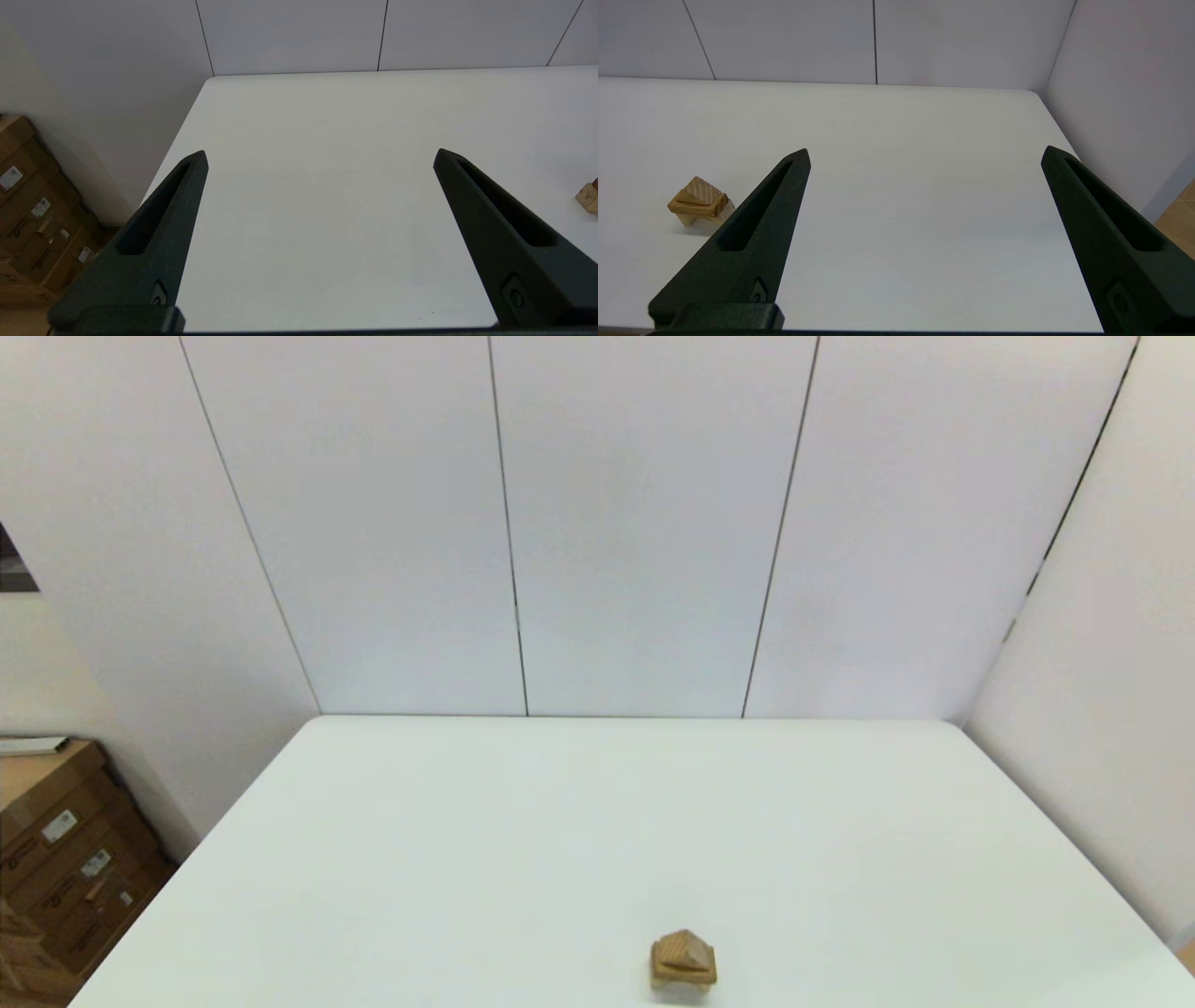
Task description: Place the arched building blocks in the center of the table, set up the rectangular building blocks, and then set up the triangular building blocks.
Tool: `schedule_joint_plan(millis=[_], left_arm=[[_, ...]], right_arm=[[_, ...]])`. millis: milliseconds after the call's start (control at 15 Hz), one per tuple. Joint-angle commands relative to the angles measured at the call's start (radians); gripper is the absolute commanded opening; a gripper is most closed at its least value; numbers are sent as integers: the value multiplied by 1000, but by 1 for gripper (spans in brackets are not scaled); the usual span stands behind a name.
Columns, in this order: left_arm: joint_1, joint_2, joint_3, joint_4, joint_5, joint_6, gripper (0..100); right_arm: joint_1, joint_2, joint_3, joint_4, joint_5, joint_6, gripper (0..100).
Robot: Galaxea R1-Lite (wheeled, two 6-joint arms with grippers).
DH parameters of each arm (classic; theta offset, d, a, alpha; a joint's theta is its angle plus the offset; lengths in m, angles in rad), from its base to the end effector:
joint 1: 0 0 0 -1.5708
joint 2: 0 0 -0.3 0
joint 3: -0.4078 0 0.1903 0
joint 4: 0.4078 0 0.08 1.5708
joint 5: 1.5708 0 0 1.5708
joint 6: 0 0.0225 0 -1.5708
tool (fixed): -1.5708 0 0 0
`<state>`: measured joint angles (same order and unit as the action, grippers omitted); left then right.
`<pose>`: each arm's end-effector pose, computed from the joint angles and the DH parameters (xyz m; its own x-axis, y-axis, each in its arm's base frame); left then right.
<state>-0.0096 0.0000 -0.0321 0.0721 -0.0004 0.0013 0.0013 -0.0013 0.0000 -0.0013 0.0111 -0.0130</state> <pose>-0.0254 0.0002 0.0769 0.9992 -0.0100 -0.0400 0.0101 0.9999 0.0013 -0.0229 0.0002 0.0756 0.9999 0.0124 0.0026 -0.0124 0.9998 -0.0130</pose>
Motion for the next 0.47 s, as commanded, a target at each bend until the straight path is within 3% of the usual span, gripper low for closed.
schedule_joint_plan(millis=[67, 467], left_arm=[[0, 2, 0, 2, 0, 0, 100], [-1, 2, 0, 0, 0, 0, 100]], right_arm=[[0, 0, 2, 0, 0, 1, 100], [0, 0, 2, -2, -6, 8, 100]])
